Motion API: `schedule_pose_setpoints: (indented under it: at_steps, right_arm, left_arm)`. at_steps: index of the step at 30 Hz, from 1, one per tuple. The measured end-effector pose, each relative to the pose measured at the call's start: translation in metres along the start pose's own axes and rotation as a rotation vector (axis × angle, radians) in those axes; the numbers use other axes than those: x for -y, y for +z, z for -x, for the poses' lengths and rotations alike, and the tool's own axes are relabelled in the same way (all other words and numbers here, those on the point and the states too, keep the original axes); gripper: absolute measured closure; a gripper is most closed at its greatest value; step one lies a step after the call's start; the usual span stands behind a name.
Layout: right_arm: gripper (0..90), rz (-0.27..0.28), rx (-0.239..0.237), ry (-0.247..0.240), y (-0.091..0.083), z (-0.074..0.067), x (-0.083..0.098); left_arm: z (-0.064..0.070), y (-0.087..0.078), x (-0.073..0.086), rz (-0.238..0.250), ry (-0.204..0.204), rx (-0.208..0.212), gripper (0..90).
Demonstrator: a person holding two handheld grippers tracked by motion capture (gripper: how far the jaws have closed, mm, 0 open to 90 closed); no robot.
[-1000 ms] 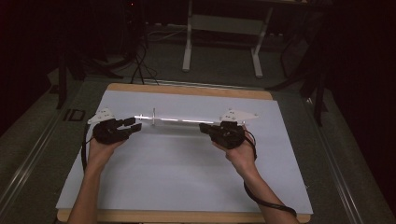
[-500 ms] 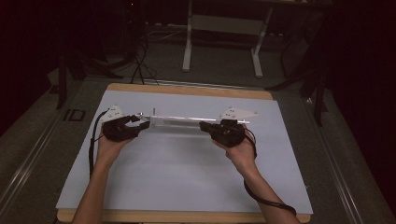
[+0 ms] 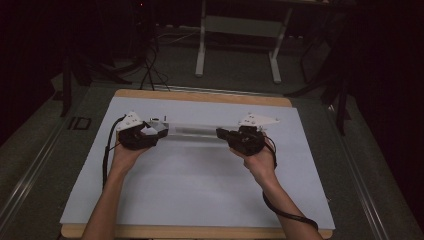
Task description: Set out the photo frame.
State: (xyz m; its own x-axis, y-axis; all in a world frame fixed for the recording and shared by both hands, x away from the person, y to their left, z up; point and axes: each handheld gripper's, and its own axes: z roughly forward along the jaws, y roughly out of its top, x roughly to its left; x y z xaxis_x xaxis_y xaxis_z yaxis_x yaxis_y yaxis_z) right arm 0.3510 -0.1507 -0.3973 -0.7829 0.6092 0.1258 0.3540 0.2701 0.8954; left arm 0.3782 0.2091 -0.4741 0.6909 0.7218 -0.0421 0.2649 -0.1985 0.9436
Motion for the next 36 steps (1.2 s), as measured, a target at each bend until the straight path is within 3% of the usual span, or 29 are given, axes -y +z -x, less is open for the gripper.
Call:
schedule_pose_setpoints:
  at_steps: [11,22,30,36]
  right_arm:
    - [88.0,0.02,0.05,0.009,-0.009,0.01,0.005]
    - [79.5,-0.008,0.112,0.034,-0.02,0.032,0.026]
    - [70.8,-0.029,0.149,0.005,-0.024,0.043,0.037]
    - [67.8,-0.046,0.19,0.034,-0.029,0.058,0.047]
  left_arm:
    - [0.003,0.003,-0.001,0.023,0.0,-0.029,42.2]
    - [0.004,0.005,-0.003,0.026,0.004,-0.057,42.6]
    - [0.003,0.006,-0.004,0.027,0.004,-0.065,43.0]
    - [0.003,0.007,-0.004,0.038,-0.005,-0.075,42.8]
